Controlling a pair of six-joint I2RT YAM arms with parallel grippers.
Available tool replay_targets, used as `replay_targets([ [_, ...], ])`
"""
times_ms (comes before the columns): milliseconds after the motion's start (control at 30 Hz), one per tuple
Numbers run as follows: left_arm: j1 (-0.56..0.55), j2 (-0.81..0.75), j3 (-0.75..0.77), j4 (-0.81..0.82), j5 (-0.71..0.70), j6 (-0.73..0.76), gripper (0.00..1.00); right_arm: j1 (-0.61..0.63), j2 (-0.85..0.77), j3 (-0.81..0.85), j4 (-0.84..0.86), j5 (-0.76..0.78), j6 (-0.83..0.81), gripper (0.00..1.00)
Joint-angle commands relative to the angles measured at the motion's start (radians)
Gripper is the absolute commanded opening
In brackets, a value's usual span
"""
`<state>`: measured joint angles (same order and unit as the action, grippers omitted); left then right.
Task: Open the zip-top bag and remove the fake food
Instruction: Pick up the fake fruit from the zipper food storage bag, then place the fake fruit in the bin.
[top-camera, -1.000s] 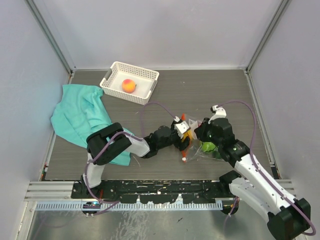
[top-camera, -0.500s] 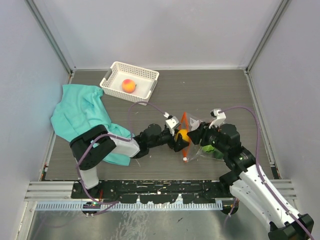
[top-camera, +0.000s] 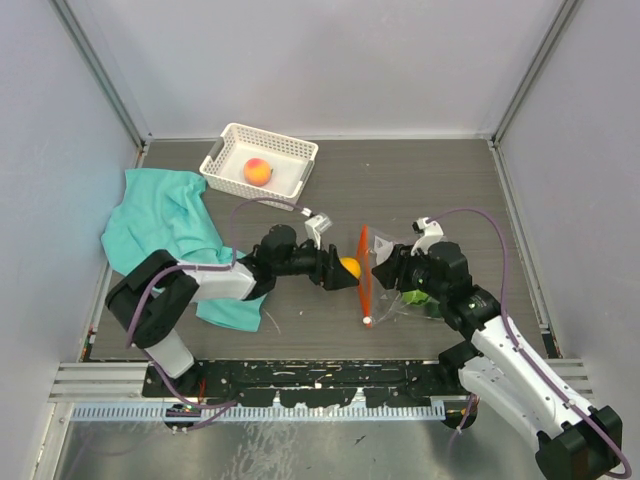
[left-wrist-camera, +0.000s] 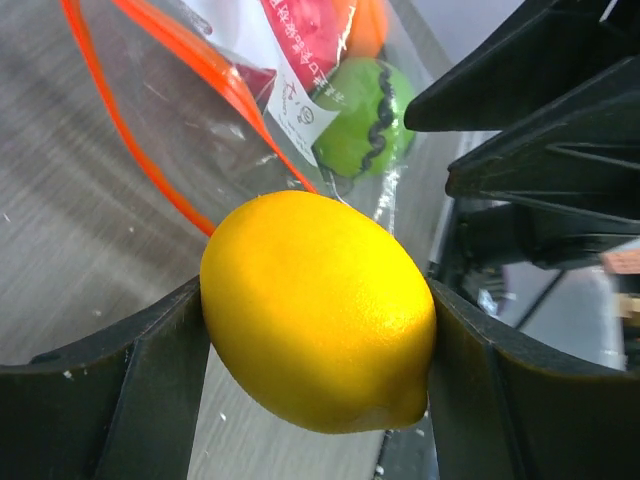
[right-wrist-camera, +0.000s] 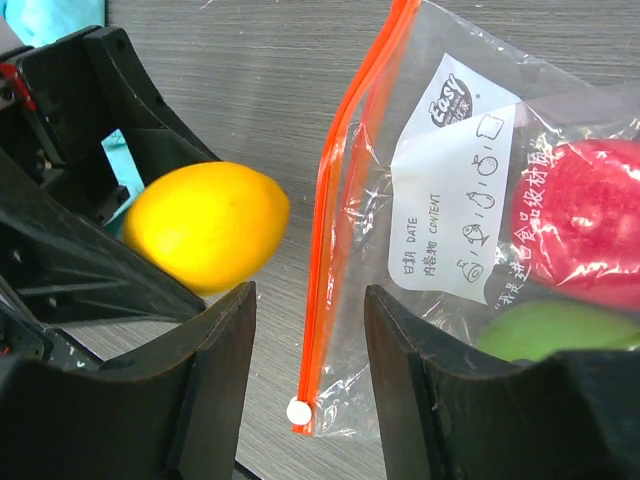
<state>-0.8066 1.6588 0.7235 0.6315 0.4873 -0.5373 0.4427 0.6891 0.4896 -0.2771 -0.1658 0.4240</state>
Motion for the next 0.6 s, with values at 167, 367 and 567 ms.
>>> replay_targets([
  [167,0.179,-0.046,-0.043,0.041,0.401,-0.343,0.12,-0.004,0.004,0.016,0.067,0.014,-0.013,0.53],
  [367,0.283,-0.182,-0.029,-0.352,0.393,-0.167,0.12,-0.004,0.005,0.007,0.068,0.018,-0.020,0.54],
  [567,0.365,-0.321,0.081,-0.871,0.152,0.095,0.12,-0.003,0.018,-0.003,0.085,0.010,-0.017,0.54],
])
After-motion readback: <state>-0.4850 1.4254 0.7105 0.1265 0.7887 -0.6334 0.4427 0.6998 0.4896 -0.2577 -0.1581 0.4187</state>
